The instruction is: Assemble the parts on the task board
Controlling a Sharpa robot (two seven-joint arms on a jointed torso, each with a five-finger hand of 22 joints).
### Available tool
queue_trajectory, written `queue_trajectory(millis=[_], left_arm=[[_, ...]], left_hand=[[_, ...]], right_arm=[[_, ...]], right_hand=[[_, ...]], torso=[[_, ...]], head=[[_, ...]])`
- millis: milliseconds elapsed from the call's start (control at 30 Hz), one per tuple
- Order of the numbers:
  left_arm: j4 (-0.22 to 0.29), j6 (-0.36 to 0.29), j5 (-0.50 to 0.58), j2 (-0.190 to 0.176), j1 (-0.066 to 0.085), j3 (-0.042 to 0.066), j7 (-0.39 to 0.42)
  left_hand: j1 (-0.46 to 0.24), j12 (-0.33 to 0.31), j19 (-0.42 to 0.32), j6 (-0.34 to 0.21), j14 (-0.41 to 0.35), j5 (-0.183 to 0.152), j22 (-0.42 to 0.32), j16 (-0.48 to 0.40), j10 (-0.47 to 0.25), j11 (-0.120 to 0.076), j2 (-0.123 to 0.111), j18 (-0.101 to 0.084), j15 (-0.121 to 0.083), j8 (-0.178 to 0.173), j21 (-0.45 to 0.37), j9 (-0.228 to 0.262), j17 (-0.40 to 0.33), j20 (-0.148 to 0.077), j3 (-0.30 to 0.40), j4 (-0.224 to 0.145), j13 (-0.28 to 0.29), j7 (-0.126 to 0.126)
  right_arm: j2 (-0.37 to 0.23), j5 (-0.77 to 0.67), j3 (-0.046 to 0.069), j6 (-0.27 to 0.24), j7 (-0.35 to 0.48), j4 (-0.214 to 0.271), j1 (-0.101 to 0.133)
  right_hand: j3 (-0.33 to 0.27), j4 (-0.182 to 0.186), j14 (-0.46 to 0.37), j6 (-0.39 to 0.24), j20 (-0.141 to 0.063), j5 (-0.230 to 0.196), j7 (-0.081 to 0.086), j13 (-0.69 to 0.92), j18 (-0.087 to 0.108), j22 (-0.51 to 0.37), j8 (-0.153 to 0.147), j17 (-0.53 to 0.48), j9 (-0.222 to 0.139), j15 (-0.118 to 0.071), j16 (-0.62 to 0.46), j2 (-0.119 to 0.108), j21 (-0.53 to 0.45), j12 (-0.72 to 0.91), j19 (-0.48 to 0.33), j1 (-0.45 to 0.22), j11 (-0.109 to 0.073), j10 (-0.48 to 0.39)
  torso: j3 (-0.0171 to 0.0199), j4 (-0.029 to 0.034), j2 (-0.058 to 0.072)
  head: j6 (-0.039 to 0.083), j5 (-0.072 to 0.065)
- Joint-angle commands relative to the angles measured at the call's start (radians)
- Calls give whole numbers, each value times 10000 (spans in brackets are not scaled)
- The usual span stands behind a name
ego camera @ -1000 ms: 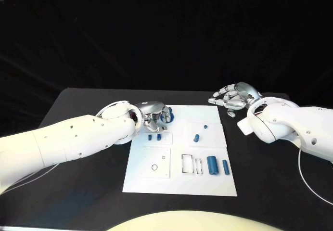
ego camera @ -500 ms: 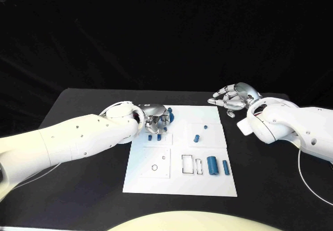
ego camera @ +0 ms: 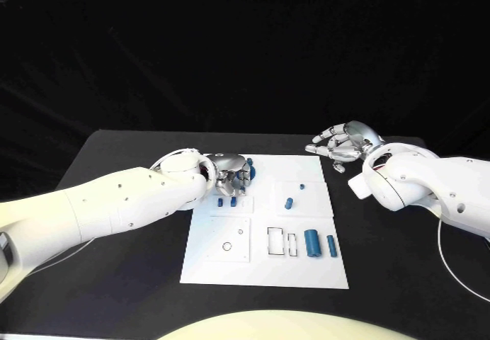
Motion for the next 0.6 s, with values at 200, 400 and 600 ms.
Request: queue_trajectory(millis=[200, 400, 600], left_arm=[[-154, 384, 87, 112, -1, -7, -147], [-180, 498, 96, 114, -2, -9, -228], [-180, 742, 215, 113, -2, -9, -221]], left_hand=[[58, -71, 108, 220, 306, -34, 129, 244, 216, -32, -7, 147, -40, -50, 200, -87, 238, -15, 243, -37, -112, -17], [85, -98, 109, 297, 389, -36, 185, 319, 279, -48, 11, 148, -55, -55, 281, -122, 296, -31, 368, -93, -160, -19], [99, -109, 225, 389, 539, -44, 422, 446, 407, -77, 45, 111, -81, -63, 490, -163, 438, -44, 517, -171, -208, -20]], right_arm=[[21, -48, 1, 30, 128, 6, -6], [24, -48, 1, 34, 129, -1, -6], [30, -48, 1, 37, 132, -8, -8]], right_hand=[[48, -34, 287, -56, -8, -56, -23, -8, 150, -14, 43, -14, -17, -37, -28, 53, -53, -29, -24, 14, -7, -42], [51, -32, 290, -58, -9, -58, -24, -8, 147, -8, 47, -2, -19, -38, -24, 57, -46, -27, -17, 18, -8, -39], [55, -30, 295, -62, -10, -59, -24, -9, 144, 1, 53, 14, -23, -39, -20, 62, -37, -24, -7, 25, -9, -36]], torso=[[-4, 1, 0], [-4, 15, -7], [-10, 17, -14]], head=[[-33, -15], [-50, -27], [-65, -42]])
